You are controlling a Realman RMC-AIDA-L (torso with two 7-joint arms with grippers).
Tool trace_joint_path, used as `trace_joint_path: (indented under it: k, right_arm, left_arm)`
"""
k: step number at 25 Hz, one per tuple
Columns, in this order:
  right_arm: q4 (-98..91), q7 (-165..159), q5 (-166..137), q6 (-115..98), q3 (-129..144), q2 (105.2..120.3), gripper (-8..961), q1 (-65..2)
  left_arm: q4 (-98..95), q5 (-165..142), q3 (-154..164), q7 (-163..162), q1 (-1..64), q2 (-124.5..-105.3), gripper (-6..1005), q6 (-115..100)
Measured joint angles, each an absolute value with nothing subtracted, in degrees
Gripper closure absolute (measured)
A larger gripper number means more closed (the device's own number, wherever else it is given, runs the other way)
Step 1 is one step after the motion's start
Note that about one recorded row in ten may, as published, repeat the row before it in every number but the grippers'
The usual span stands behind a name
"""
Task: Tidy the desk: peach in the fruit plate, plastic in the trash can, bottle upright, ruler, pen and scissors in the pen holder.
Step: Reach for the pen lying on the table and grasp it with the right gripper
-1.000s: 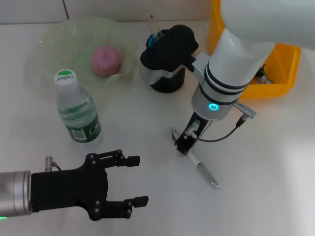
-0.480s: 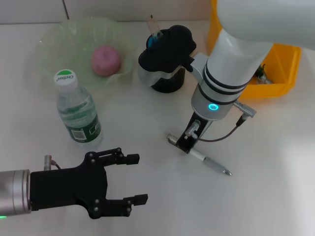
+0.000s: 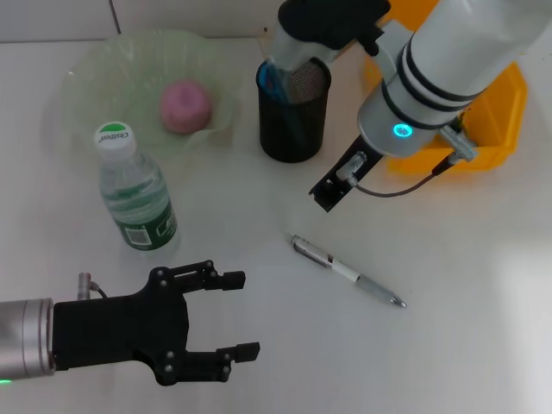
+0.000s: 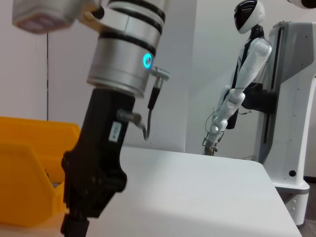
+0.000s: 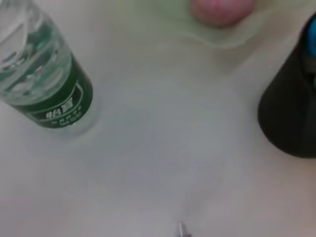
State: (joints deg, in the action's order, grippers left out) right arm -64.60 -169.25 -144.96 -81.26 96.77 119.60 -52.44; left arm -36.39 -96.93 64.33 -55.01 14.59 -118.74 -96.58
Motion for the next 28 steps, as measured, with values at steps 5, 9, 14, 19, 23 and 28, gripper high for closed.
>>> trace_joint_path:
  k: [5, 9, 14, 19, 23, 28]
  right_arm:
    - [-65.5, -168.7, -145.0, -84.1, 98.9, 119.65, 882, -52.4]
    - [-64.4, -169.1, -144.9, -84.1, 103.1, 119.84, 785, -52.7]
    - [-62.8, -169.3, -144.6, -83.6, 104.6, 119.87, 626, -52.8]
    - [-62.0, -169.3, -143.9, -83.5, 105.4, 119.88, 628, -52.8]
    - [-61.6, -169.3, -143.8, -83.4, 107.1, 119.89, 629, -52.7]
    - [-60.9, -169.4, -143.7, -83.0, 107.7, 119.88, 631, -52.8]
  left_arm:
    - [-36.4, -96.9, 64.3, -55.0, 14.6, -118.74, 199, -96.6]
    - [-36.4, -96.9, 64.4, -55.1, 15.0, -118.74, 199, -96.7]
    - [-36.4, -96.9, 64.4, -55.1, 15.1, -118.81, 199, -96.7]
    - [-36.4, -96.9, 64.3, -55.1, 15.2, -118.83, 199, -96.6]
    - [-36.4, -96.9, 64.3, -55.1, 15.3, -118.83, 199, -96.5]
    - [-36.4, -96.9, 64.4, -55.1, 15.5, -118.83, 199, -96.4]
